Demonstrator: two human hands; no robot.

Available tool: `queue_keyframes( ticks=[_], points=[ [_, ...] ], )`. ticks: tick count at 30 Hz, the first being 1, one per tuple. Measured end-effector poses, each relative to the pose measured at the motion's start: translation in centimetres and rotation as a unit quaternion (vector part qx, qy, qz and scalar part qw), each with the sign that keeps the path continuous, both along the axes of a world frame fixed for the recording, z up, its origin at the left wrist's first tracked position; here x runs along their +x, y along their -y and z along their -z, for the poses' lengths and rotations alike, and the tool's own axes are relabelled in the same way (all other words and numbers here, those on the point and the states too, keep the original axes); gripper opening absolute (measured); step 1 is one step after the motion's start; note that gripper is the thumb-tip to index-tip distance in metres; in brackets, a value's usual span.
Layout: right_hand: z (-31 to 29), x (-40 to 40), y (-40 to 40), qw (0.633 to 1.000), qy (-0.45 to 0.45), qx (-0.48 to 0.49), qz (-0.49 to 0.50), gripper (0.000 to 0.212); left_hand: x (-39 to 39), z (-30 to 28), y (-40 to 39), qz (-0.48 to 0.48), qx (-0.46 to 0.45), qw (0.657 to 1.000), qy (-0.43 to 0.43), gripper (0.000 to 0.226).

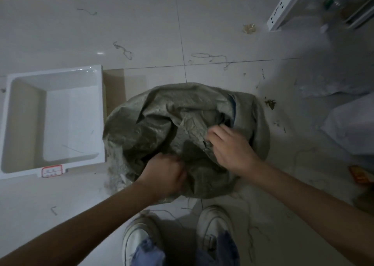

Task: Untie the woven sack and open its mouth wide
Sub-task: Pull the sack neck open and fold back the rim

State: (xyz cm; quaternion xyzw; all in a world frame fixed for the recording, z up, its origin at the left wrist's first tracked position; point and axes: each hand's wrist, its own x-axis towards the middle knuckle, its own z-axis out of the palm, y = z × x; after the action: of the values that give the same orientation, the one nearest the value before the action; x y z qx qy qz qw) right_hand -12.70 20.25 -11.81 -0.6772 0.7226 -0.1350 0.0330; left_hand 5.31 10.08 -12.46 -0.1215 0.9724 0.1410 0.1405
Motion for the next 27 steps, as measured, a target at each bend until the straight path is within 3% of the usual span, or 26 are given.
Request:
queue_keyframes(
  ticks=[2,4,6,8,11,15,17,19,20,22,24,27],
  points=[
    [0.5,-0.2,3.3,0.996,0.028,0.084,-0.009,0.032,-4.0,0.2,0.9,-0.094,-0.043,0.994,0.027,0.028],
    [1.9,-0.3,5.9,0.962,0.018,0.273,-0.026,0.056,-6.7,1.5,1.6,-0.167,-0.082,0.977,0.099,0.035],
    [3.5,-0.8,7.4,0.908,-0.056,0.415,-0.026,0.081,-7.4,4.0,1.3,-0.173,-0.088,0.961,0.195,0.061],
    [5.3,-1.6,7.9,0.873,-0.126,0.471,-0.013,0.096,-6.5,5.8,0.6,-0.139,-0.084,0.950,0.265,0.090],
    [6.6,-3.3,8.0,0.855,-0.148,0.496,0.028,0.111,-3.7,7.0,0.5,-0.102,-0.079,0.962,0.239,0.104],
    [6.3,-7.7,7.3,0.837,-0.123,0.517,0.129,0.124,-0.7,7.9,3.6,-0.123,-0.030,0.968,0.219,0.112],
    [5.9,-9.6,6.6,0.822,-0.114,0.530,0.178,0.125,0.2,7.9,5.1,-0.161,0.064,0.969,0.174,0.089],
    [5.8,-10.6,6.2,0.813,-0.107,0.535,0.203,0.122,-0.4,7.4,6.7,-0.132,0.093,0.977,0.141,0.061],
    [5.8,-10.6,6.2,0.812,-0.099,0.535,0.212,0.121,-1.3,6.8,7.6,-0.113,0.064,0.982,0.138,0.062],
    [5.7,-9.4,6.6,0.820,-0.088,0.524,0.213,0.118,-3.6,5.7,8.3,-0.072,-0.041,0.983,0.167,0.084],
    [5.4,-6.7,7.1,0.849,-0.093,0.492,0.170,0.110,-6.3,4.5,8.3,-0.064,-0.115,0.977,0.168,0.090],
    [4.9,-1.6,6.4,0.865,-0.068,0.490,0.089,0.093,-9.1,4.2,8.4,-0.086,-0.125,0.978,0.144,0.102]
  ],
)
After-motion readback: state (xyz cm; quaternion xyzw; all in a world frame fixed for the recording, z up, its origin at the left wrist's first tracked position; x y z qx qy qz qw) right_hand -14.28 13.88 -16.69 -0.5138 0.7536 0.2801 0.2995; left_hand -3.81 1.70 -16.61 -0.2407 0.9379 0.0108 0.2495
